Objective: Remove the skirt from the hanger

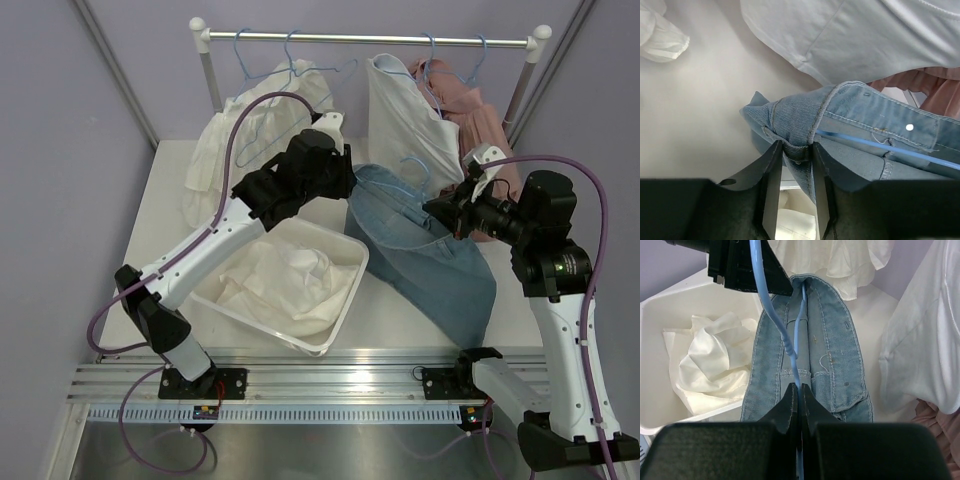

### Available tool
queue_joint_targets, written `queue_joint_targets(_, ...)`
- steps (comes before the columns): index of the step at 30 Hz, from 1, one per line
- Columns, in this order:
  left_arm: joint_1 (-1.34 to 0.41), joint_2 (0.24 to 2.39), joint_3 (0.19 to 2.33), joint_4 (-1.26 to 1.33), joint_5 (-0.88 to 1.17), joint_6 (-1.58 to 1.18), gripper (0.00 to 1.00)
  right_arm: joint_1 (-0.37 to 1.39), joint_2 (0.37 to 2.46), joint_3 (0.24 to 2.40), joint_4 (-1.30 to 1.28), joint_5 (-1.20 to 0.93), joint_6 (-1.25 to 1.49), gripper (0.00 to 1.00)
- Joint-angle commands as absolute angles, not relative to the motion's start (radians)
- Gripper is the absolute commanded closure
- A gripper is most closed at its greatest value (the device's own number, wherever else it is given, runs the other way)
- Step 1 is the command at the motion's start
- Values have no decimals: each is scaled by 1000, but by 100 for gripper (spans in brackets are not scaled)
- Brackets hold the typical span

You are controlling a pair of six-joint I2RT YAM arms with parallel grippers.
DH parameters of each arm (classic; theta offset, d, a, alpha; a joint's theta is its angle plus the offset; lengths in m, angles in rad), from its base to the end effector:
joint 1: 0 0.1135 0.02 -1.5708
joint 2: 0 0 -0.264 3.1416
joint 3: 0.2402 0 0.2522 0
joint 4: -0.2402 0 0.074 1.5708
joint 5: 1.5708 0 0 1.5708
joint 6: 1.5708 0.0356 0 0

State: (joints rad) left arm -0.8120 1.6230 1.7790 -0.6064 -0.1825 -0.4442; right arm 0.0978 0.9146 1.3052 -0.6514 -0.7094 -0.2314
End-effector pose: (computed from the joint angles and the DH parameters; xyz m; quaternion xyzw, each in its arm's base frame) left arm 0.2555 -0.2601 0.4270 0.1067 0.8383 -0.2485 0.4735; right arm 0.1572 0.0387 0.4454 -0.3306 0.6990 0.2367 0.5884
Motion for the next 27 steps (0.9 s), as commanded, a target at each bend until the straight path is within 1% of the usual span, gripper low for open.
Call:
queue_joint_targets(1, -813, 1652, 1850, -609, -241, -380, 70, 83, 887, 1318, -560, -742, -213, 100)
queue_joint_targets(6, -799, 1667, 1864, -606, -230, -353, 100, 72, 877, 1302, -568, -742, -216, 100)
queue_joint_targets(16, -729, 1628, 1939, -672, -308, -244, 100, 60, 816, 1217, -699, -723, -302, 100)
queue_joint_targets(19, -704, 1603, 1907, -684, -322, -244, 100, 52, 790, 1200, -726, -716, -308, 100)
queue_joint_targets(23, -677, 1571, 1810, -675, -321, -253, 100, 43, 770, 1204, -741, -738, -299, 100)
queue_joint_targets(27, -650, 1554, 1783, -666, -301, -270, 100, 40, 770, 1207, -752, -750, -305, 100)
